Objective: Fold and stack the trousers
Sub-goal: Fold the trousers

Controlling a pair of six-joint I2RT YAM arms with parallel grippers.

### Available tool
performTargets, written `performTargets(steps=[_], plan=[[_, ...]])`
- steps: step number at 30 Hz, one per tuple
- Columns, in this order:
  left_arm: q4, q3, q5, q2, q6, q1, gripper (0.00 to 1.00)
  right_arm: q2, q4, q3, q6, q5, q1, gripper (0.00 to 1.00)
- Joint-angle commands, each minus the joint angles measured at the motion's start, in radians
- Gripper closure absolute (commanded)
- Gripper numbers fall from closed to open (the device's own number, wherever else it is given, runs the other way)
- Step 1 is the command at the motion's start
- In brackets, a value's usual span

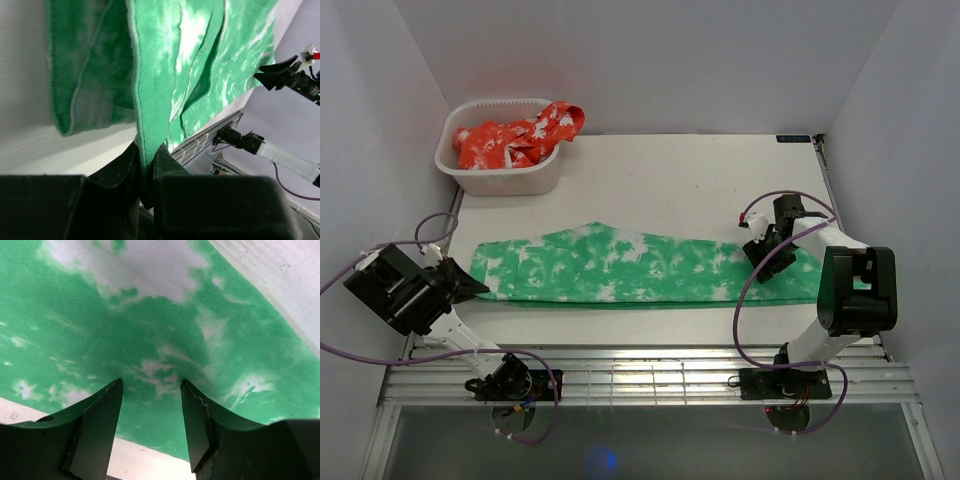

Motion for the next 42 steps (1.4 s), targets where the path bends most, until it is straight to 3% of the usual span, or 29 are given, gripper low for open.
performTargets(steps=[1, 5, 11, 14, 18, 22, 27, 29, 34, 42], plan=[[-0.066, 0.104, 0.063, -0.066, 0.072, 0.005, 0.91, 0.072, 0.094, -0.054, -0.016, 0.100, -0.007, 0.44], [-0.089, 0.151, 0.072, -0.069, 0.078, 0.005, 0.75, 0.078, 0.100, -0.053, -0.013, 0.098, -0.007, 0.46], [-0.048, 0.184, 0.138, -0.037, 0.066, -0.011, 1.00, 0.087, 0.108, -0.053, -0.014, 0.098, -0.009, 0.49], [0.029, 0.118, 0.106, -0.034, 0.048, -0.022, 1.00, 0.085, 0.109, -0.056, -0.017, 0.098, -0.009, 0.49], [0.235, 0.025, -0.058, 0.017, -0.001, -0.022, 1.00, 0.076, 0.108, -0.057, -0.022, 0.100, -0.007, 0.50], [0.337, 0.012, -0.161, 0.069, -0.046, -0.022, 1.00, 0.069, 0.102, -0.060, -0.034, 0.130, -0.007, 0.50], [0.320, 0.070, -0.156, 0.023, -0.005, -0.022, 0.70, 0.062, 0.103, -0.080, -0.059, 0.135, -0.009, 0.51], [0.311, 0.090, -0.140, -0.053, 0.038, -0.021, 0.62, 0.055, 0.112, -0.100, -0.076, 0.141, -0.007, 0.52], [0.316, 0.147, -0.071, -0.182, 0.121, -0.028, 0.30, 0.039, 0.126, -0.111, -0.111, 0.149, -0.007, 0.53], [0.409, 0.204, -0.061, -0.106, -0.001, -0.206, 0.25, 0.015, 0.077, -0.056, -0.112, 0.063, -0.007, 0.53]])
